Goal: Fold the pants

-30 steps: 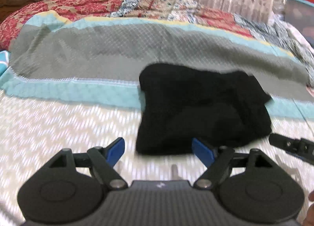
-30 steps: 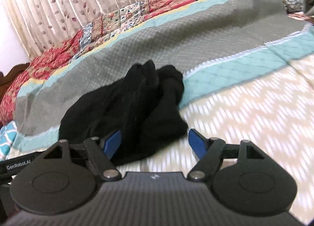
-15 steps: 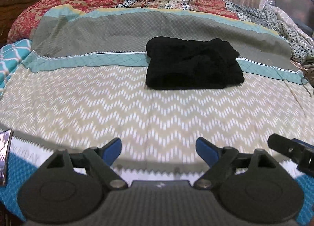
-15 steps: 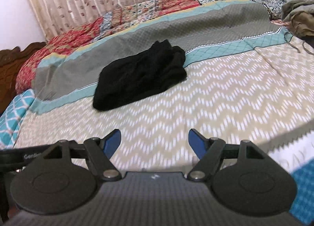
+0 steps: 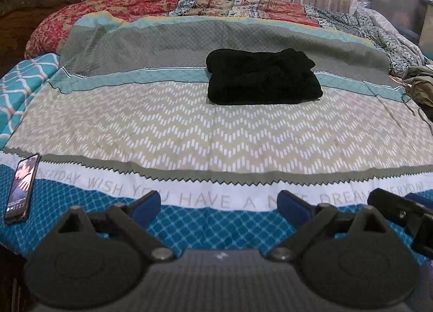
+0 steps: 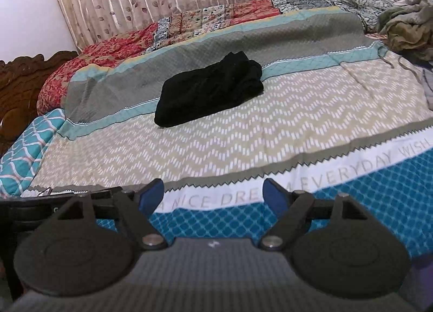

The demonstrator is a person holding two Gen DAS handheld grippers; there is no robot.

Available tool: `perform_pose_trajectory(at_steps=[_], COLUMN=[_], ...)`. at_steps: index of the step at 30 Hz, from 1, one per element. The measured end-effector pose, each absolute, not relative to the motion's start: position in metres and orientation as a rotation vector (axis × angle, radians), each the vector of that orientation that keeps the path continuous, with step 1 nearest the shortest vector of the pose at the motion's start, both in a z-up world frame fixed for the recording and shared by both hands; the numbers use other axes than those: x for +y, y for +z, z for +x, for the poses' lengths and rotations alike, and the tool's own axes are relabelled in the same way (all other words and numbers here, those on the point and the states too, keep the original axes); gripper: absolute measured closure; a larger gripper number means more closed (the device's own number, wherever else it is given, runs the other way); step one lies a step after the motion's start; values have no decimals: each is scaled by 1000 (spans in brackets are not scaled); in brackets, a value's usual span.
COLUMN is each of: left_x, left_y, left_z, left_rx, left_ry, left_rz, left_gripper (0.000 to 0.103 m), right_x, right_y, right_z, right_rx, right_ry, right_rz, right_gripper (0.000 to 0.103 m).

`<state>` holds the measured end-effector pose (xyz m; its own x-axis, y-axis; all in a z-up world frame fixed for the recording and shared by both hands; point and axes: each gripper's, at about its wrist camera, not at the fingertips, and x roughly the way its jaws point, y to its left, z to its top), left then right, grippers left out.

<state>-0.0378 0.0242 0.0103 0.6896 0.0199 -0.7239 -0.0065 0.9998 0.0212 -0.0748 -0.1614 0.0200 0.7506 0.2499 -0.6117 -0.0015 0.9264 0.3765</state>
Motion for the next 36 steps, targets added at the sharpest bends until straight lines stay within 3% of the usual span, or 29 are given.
perform_pose_trajectory(at_steps=[5,21,36], left_x=[22,0,2], left_y=[15,16,1], left_z=[-53,-65,-56], left_rx=[789,794,863], left_ry=[22,-1,58], left_rz=[31,103,127], left_gripper=[0,0,0], right_x=[-160,-176,-177], right_y=[19,6,-11], right_z=[-89,-98,-90], right_rx=[713,784,838], right_ry=[129,53,61], right_rz=[374,436,443], right_gripper=[18,3,2])
